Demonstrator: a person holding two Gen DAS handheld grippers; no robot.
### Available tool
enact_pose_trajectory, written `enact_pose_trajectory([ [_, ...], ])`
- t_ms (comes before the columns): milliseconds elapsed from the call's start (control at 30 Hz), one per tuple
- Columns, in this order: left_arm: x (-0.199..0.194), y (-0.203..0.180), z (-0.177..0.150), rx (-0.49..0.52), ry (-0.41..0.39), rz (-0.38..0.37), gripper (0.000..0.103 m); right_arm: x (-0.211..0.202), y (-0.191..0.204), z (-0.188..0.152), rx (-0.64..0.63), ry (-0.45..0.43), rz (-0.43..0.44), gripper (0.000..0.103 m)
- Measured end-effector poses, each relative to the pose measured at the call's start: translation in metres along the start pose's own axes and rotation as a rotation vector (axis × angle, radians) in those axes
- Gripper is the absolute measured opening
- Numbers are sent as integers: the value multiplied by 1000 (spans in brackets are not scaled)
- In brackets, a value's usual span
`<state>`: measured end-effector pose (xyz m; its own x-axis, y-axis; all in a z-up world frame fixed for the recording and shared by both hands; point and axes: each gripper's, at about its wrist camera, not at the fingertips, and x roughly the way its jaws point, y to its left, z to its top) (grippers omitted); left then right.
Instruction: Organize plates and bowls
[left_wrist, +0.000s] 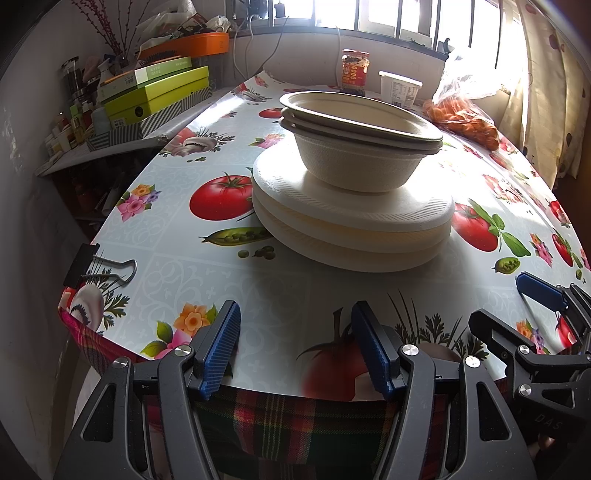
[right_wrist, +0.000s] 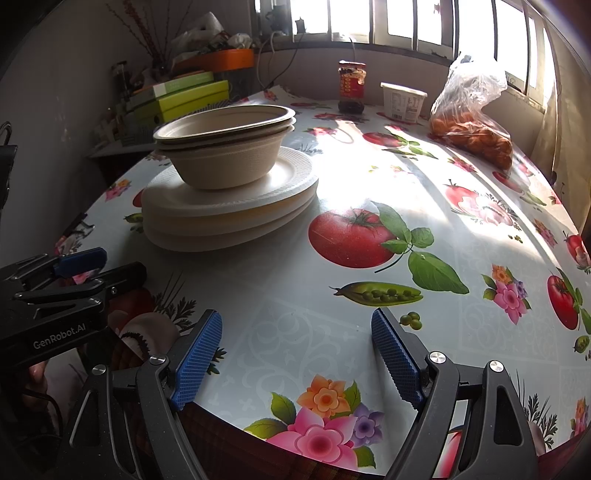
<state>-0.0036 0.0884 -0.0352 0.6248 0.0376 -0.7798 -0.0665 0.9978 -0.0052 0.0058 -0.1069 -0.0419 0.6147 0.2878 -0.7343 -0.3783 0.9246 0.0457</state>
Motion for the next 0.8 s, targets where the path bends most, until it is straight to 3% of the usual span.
enact_pose_trajectory([
  [800, 0, 0, 0, 0, -1, 0, 64, 0, 0, 0, -1, 0, -3, 84],
])
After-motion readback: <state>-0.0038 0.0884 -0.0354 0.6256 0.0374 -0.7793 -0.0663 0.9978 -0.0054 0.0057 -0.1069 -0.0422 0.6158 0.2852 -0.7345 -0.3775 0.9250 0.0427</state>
